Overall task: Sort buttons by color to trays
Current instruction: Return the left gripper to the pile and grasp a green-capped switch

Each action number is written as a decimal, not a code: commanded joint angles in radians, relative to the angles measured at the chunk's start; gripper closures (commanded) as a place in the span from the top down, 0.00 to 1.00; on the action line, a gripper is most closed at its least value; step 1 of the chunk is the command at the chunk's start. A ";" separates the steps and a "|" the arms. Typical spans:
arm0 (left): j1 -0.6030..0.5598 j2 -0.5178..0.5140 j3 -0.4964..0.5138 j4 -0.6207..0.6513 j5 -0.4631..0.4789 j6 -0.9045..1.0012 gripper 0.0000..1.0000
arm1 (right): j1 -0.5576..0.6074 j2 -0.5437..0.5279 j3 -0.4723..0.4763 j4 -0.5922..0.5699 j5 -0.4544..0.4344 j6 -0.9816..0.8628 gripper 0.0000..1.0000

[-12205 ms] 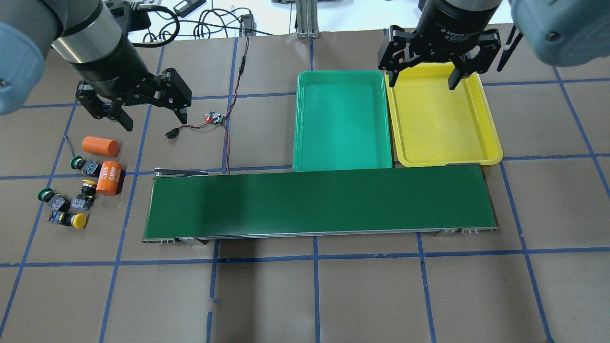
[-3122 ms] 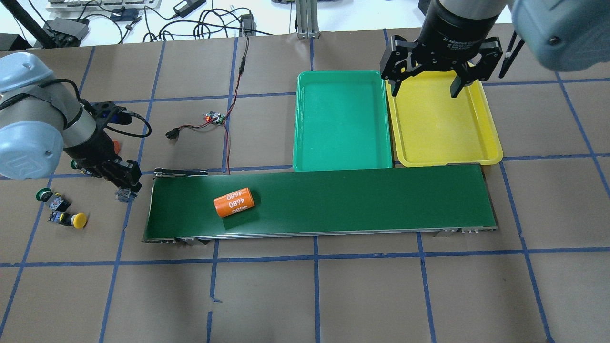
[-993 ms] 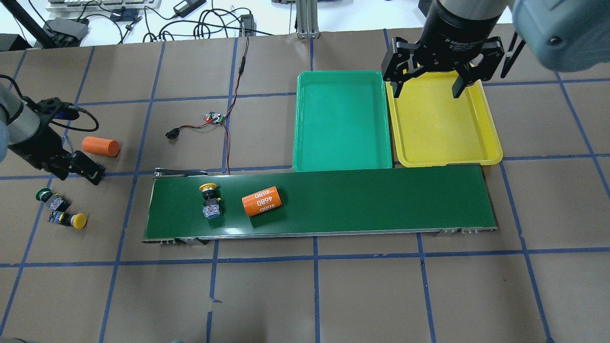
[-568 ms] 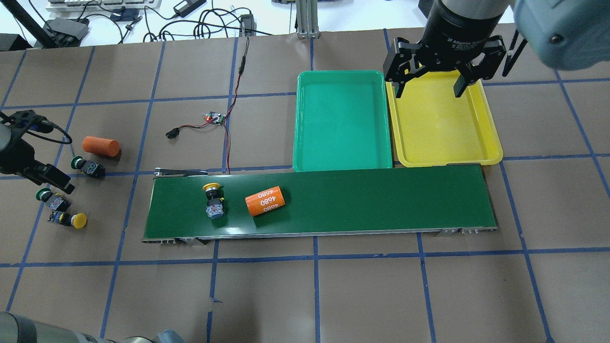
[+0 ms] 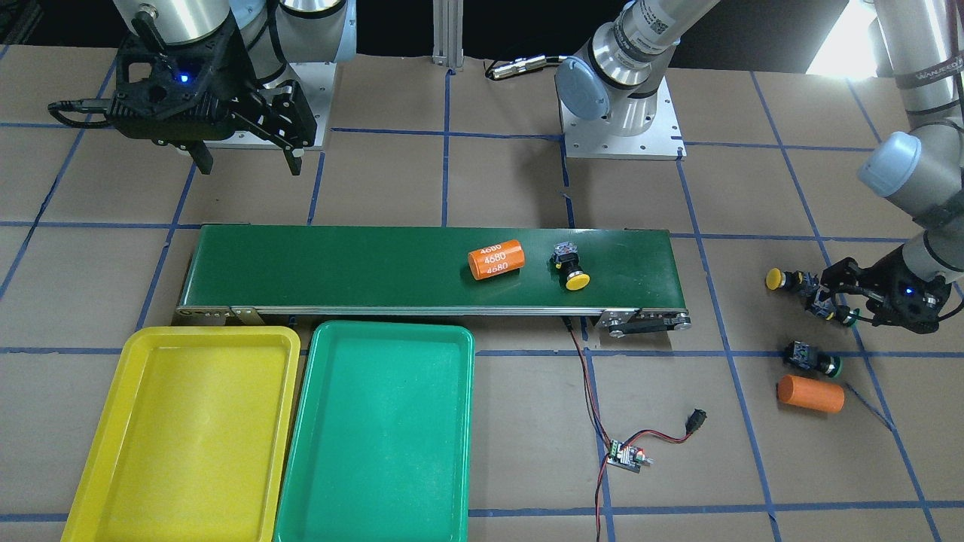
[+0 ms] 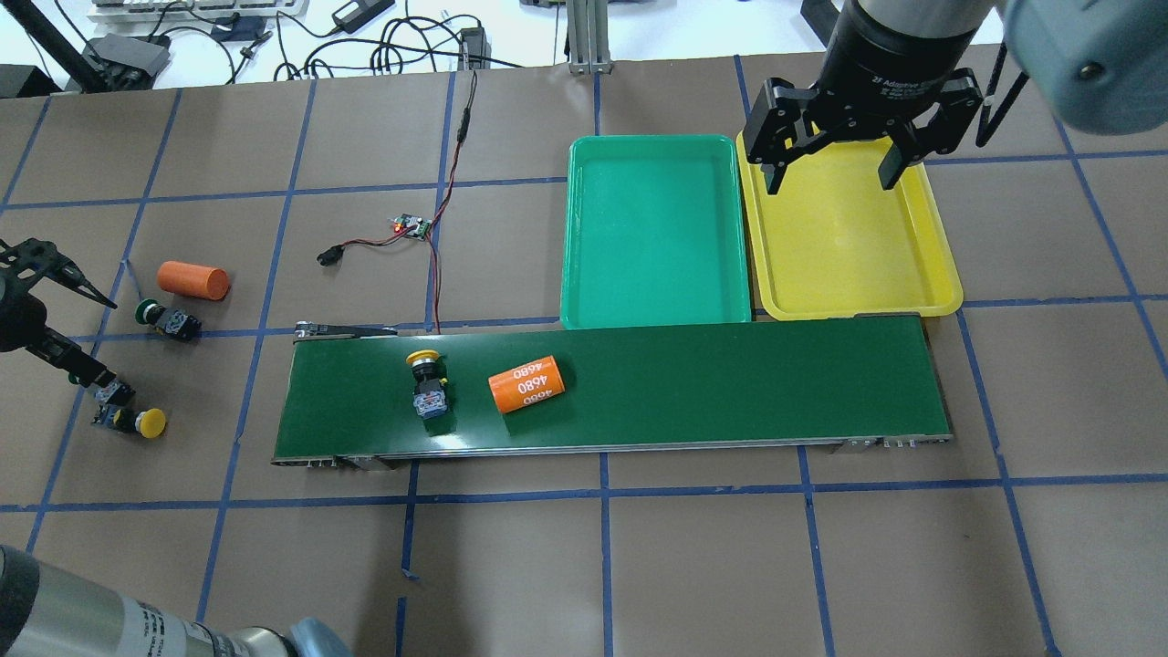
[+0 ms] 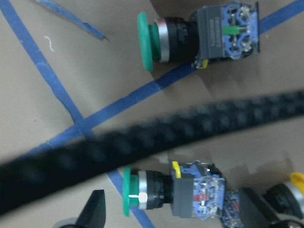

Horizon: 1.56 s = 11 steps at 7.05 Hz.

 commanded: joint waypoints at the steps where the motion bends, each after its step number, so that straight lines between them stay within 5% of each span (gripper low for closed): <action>1: 0.001 -0.025 0.001 0.007 -0.002 0.014 1.00 | 0.000 0.000 0.000 0.000 0.001 0.000 1.00; 11: 0.010 -0.019 0.005 -0.030 0.004 -0.011 1.00 | 0.000 -0.008 0.023 -0.003 0.001 0.002 1.00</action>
